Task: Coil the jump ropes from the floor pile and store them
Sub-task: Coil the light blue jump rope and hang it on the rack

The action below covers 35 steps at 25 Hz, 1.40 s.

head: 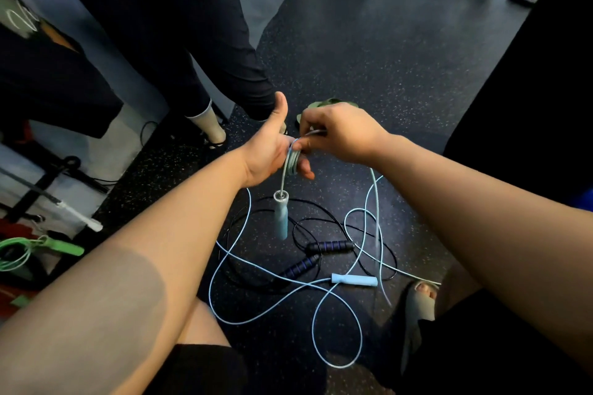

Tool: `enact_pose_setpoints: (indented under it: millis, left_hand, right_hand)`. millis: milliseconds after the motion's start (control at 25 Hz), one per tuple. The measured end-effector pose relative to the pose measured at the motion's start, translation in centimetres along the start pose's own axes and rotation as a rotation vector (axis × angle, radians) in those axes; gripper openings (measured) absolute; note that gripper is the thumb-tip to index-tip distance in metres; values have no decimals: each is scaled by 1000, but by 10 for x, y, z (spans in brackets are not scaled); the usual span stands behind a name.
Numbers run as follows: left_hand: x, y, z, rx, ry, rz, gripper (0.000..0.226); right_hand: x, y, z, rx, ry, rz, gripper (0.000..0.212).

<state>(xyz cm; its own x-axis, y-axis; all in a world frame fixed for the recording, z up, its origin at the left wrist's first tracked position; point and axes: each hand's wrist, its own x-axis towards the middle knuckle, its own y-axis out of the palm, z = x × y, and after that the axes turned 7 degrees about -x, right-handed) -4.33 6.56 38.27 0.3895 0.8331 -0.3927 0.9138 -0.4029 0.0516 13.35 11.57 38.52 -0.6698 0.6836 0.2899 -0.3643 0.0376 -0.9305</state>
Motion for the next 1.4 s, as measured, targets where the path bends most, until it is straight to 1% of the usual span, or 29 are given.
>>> enact_pose_setpoints:
  millis: [80, 200, 280, 400, 480, 600, 760, 880, 960, 1000, 1120, 1200, 1280, 1400]
  left_hand:
    - [2, -4, 0, -39, 4, 24, 101]
    - [0, -5, -4, -104, -9, 52, 107]
    - [-4, -4, -7, -179, -16, 93, 111]
    - [-8, -6, -11, -368, 22, 108, 116]
    - [-9, -8, -14, -501, 64, 89, 118]
    - [-9, -12, -14, -650, 131, 26, 118]
    - [-8, -14, -14, -723, 228, -19, 113]
    - [-6, -17, -16, -758, 283, -148, 115]
    - [-5, -18, -16, -741, 309, -236, 117]
    - [-5, -17, -16, -717, 315, -263, 117]
    - [0, -15, -12, -533, 260, -324, 114]
    - [6, -14, -6, -336, 188, -348, 111]
    - [13, -15, 1, -174, 119, -298, 117]
    - [15, -14, 6, -33, 28, -132, 139]
  right_hand:
    - [-2, 0, 0, 90, 4, -25, 27]
    - [-3, 8, -5, 147, 29, -47, 22]
    - [-3, 15, -13, 174, 101, -46, 25]
    - [-7, 24, -25, 201, 208, -59, 37]
    - [-11, 30, -26, 251, 261, -35, 35]
    - [-13, 42, -18, 340, 344, 64, 37]
    - [-13, 55, -9, 422, 428, 228, 39]
    - [-19, 60, -4, 529, 471, 398, 37]
    - [-20, 58, 1, 528, 480, 485, 38]
    - [-20, 55, 2, 490, 465, 514, 39]
    - [-12, 39, 10, 248, 344, 592, 41]
    - [-6, 27, 17, 53, 221, 564, 42]
    - [-1, 17, 24, -98, 111, 460, 42]
    - [0, 7, 25, -144, 64, 371, 40]
